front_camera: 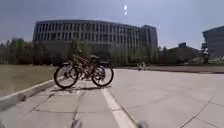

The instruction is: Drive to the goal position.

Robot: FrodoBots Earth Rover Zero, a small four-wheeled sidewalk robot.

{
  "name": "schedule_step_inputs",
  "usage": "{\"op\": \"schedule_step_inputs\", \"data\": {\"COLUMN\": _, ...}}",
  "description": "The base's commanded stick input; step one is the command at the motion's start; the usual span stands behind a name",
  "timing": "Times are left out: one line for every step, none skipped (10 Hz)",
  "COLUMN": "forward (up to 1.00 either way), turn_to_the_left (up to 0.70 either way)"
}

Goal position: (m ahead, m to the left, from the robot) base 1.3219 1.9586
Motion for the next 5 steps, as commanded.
{"op": "schedule_step_inputs", "data": {"forward": 0.85, "turn_to_the_left": -0.34}}
{"op": "schedule_step_inputs", "data": {"forward": 0.85, "turn_to_the_left": -0.34}}
{"op": "schedule_step_inputs", "data": {"forward": 0.85, "turn_to_the_left": -0.34}}
{"op": "schedule_step_inputs", "data": {"forward": 0.85, "turn_to_the_left": -0.34}}
{"op": "schedule_step_inputs", "data": {"forward": 0.85, "turn_to_the_left": -0.34}}
